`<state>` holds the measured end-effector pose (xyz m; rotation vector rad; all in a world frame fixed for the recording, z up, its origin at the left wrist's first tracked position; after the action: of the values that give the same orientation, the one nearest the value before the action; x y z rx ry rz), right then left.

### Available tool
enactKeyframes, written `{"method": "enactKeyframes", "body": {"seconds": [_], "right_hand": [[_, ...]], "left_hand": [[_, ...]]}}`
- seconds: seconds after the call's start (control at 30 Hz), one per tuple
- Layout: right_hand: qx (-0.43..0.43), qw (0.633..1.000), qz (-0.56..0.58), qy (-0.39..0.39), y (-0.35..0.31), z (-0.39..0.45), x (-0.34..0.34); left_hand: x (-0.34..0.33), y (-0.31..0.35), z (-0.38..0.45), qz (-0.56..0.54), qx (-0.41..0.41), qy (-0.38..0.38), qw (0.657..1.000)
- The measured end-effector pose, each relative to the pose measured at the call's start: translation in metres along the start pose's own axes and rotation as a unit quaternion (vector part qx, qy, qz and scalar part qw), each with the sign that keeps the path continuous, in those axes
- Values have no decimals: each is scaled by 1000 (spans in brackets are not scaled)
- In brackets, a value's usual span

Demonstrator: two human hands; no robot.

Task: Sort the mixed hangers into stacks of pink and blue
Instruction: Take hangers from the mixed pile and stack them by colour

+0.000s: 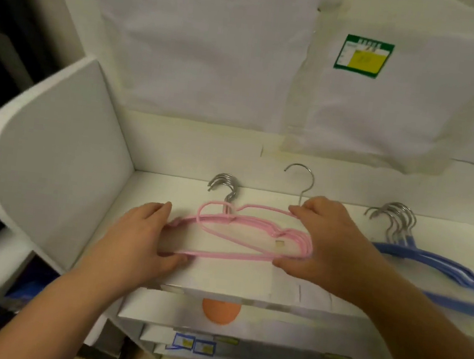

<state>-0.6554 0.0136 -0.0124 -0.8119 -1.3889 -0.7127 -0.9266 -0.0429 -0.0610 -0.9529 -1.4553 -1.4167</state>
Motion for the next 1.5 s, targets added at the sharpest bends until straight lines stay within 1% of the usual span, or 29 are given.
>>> {"method": "enactKeyframes", "body": {"seconds": [0.17,0.3,0.4,0.5,0.63,0.73,1.0,1.1,1.37,1.5], "right_hand": [[60,998,-7,-23,-45,34,-25],[102,995,-13,-12,-72,51,-34],[123,992,-22,-15,-82,56,-43],[101,994,-28,-34,-67,51,-50],[28,992,-57,-105,-23,36,-52],[-8,990,-43,-137,-5,30,-48],[-13,991,-22,-132,8,37,-50],[-16,990,-15,-137,12,39,-55],[-9,992,-47,-121,16,43,-54],[-5,989,-26,-146,22,44,-59]], "left_hand": [[1,-28,-19,-41,68,-15,997],[-3,-33,-25,-97,80,-15,992],[-5,-35,-23,-99,78,-9,992],[-9,-32,-17,-74,52,-20,996],[-8,-29,-6,-48,10,-30,998],[-5,-31,6,-36,13,-57,998],[-6,-25,20,8,-14,-98,995],[-5,-22,20,25,-37,-88,995],[-2,-23,24,35,-38,-86,995],[-6,-24,29,33,-38,-114,992]]}}
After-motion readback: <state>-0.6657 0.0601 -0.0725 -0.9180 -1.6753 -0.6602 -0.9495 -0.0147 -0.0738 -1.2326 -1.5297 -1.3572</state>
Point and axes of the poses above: each hand's wrist, its own z-axis towards the middle knuckle, its own x-axis out of the back of the hand, y = z × x, the point moved 6 cm from there along z, towards the middle knuckle, and after that the axes turned 7 degrees about -z, right-handed, at the moved point
